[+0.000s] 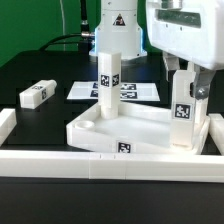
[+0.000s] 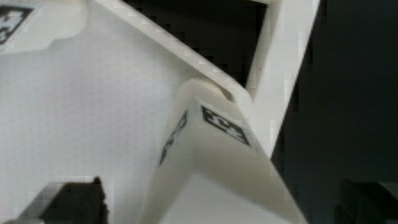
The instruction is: Assemble desk
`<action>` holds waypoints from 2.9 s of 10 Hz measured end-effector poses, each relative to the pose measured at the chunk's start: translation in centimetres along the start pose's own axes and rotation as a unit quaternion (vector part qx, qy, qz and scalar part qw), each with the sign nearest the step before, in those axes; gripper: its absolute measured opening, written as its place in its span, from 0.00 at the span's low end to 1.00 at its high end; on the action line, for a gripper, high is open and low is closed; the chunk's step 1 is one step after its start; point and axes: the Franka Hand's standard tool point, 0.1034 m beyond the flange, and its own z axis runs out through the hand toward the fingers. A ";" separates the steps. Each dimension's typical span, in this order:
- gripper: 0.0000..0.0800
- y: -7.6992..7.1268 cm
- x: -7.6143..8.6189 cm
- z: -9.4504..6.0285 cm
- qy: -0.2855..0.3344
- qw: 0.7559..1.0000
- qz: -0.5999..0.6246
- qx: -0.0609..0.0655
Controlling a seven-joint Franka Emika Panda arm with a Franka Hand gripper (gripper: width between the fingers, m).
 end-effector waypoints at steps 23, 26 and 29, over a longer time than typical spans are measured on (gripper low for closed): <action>0.36 0.1 -0.2 0.2 0.025 0.933 -0.358 -0.026; 0.36 0.1 -0.2 0.2 0.028 0.964 -0.262 -0.024; 0.36 0.1 -0.4 0.3 0.022 0.992 -0.122 -0.012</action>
Offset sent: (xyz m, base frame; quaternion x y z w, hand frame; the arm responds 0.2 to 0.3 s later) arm 0.0061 0.0025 -0.0004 -0.0434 0.0364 -0.2421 0.9686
